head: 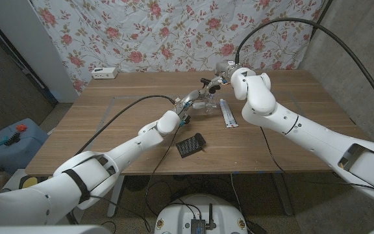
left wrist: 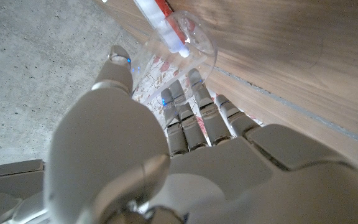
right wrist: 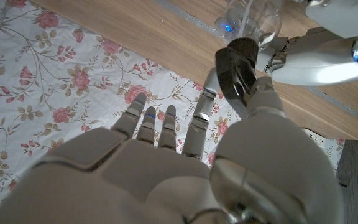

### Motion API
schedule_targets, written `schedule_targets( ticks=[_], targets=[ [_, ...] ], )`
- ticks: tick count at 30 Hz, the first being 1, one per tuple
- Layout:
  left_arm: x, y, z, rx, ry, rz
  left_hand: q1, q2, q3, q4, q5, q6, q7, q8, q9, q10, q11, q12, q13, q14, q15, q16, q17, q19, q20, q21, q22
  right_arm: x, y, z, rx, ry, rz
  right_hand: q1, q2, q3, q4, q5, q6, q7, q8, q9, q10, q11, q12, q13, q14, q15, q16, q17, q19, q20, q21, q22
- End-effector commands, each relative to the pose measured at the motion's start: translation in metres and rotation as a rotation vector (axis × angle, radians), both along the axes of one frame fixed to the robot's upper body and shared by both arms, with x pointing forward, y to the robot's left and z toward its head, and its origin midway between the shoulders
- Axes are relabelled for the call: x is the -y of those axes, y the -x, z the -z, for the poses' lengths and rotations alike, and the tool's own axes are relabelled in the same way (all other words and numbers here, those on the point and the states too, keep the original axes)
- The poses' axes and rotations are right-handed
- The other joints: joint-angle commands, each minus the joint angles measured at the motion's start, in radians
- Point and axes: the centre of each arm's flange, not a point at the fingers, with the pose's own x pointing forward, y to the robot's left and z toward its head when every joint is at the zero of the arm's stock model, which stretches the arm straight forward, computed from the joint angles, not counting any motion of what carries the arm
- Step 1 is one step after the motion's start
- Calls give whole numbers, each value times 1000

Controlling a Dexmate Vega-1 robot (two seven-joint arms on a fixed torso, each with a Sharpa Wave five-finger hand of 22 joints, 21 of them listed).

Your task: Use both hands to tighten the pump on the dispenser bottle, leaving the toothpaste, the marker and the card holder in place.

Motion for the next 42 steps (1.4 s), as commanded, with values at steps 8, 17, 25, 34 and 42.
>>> schedule_targets(
  ticks=[8,17,25,34,42],
  targets=[
    [-1,0,3,-6,8,-2,-38,103,37,25,9,138,-23,5,-1,53,-36,5,3,8,-92,3,3,-4,-83,-1,2,-7,-1,0,24,28,21,-16,0,5,4,-1,60,-1,42,17,53,-10,8,2,35,-6,9,4,22,-4,1,2],
    [-1,0,4,-5,10,-2,-38,105,38,25,10,140,-24,6,-1,52,-37,2,5,6,-90,3,4,-4,-82,-1,2,-8,-1,0,38,24,20,-29,-2,6,6,-2,100,2,69,26,91,-21,12,2,60,-19,14,5,31,-3,1,2],
    [-1,2,5,-6,11,-3,-37,105,40,23,10,141,-22,6,-1,54,-37,1,6,7,-90,2,4,-3,-80,-1,2,-8,0,2,51,17,30,-41,-4,7,7,-4,149,7,98,35,122,-23,13,2,81,-28,18,7,37,-1,0,2],
    [-1,4,7,-5,15,-5,-38,108,42,23,11,143,-20,8,-1,56,-33,0,7,9,-91,3,5,-3,-80,-1,2,-7,2,3,62,9,34,-51,-6,8,9,-6,166,7,112,41,145,-22,13,2,101,-34,22,7,49,3,2,2],
    [-1,5,8,-3,16,-7,-38,107,43,23,11,146,-22,9,-1,55,-34,-2,8,9,-90,2,4,-4,-79,-1,2,-6,6,4,62,0,19,-69,-14,3,13,-10,144,11,107,43,142,-24,5,2,104,-34,20,8,49,5,0,2]
  ],
)
